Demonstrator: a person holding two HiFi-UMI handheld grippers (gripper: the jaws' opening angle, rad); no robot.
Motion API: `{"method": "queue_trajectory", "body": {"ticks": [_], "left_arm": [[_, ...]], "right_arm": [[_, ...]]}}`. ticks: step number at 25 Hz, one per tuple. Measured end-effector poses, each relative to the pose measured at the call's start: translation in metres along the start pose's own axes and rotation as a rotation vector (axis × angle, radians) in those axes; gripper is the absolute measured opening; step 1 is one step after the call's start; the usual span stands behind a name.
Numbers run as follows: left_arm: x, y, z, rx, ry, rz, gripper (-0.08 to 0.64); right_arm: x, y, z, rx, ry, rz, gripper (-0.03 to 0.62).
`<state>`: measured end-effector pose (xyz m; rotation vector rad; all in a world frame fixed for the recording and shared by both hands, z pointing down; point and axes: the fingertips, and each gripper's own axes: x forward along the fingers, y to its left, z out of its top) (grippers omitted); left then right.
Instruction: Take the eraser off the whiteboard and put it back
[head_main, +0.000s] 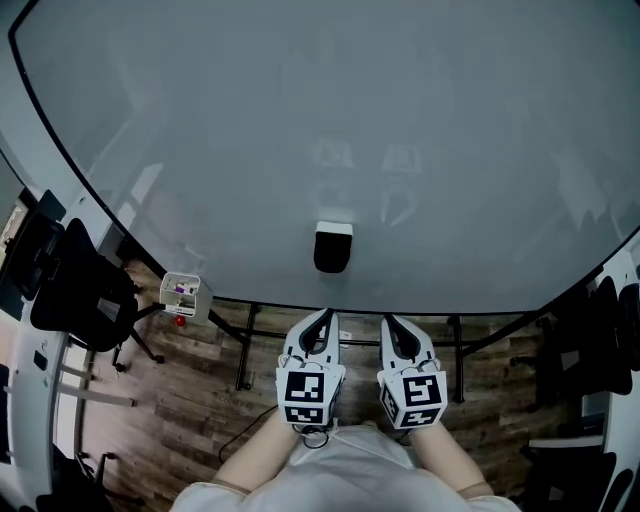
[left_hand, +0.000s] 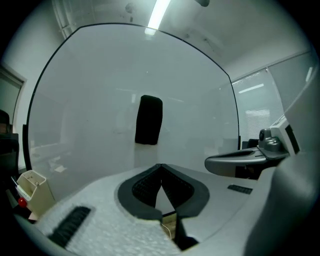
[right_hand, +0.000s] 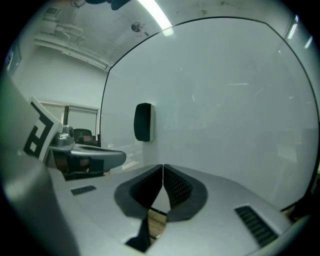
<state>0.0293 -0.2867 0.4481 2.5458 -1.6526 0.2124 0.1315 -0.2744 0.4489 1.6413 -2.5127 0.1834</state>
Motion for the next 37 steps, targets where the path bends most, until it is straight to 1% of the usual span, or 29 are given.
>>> {"method": "queue_trajectory", "body": {"ticks": [2, 4, 7, 11, 15, 20, 26, 32, 37], "left_arm": [[-0.001, -0.004, -0.008, -0.034, 0.014, -0.026, 0.017], [-0.002, -0.006, -0.011, -0.051, 0.016, -0.039, 0.017], [-0.002, -0.007, -0.008, -0.032, -0.002, -0.044, 0.017], [-0.004, -0.009, -0.001, -0.049, -0.021, -0.054, 0.017], [-0.004, -0.013, 0.004, -0.043, -0.034, -0.065, 0.017], [-0.006, -0.006, 0.012, -0.036, -0.053, -0.052, 0.017], [-0.005, -0.005, 0.014, -0.049, -0.059, -0.052, 0.017], [-0.004, -0.011, 0.014, -0.053, -0.061, -0.068, 0.017], [-0.004, -0.015, 0.014, -0.058, -0.065, -0.074, 0.017]], "right_arm": [[-0.001, 0.001, 0.000, 0.003, -0.006, 0.005, 0.028], [-0.002, 0.002, 0.000, 0.010, -0.011, 0.008, 0.028], [-0.003, 0.005, 0.001, 0.012, -0.015, 0.017, 0.028], [-0.004, 0.010, 0.002, -0.009, -0.019, 0.025, 0.026], [-0.005, 0.014, 0.005, -0.026, -0.033, 0.037, 0.026], [-0.006, 0.014, 0.007, -0.035, -0.034, 0.028, 0.026], [-0.005, 0.013, 0.007, -0.039, -0.031, 0.028, 0.026], [-0.006, 0.010, 0.005, -0.038, -0.023, 0.020, 0.026], [-0.009, 0.009, 0.011, -0.049, -0.044, 0.017, 0.026]]}}
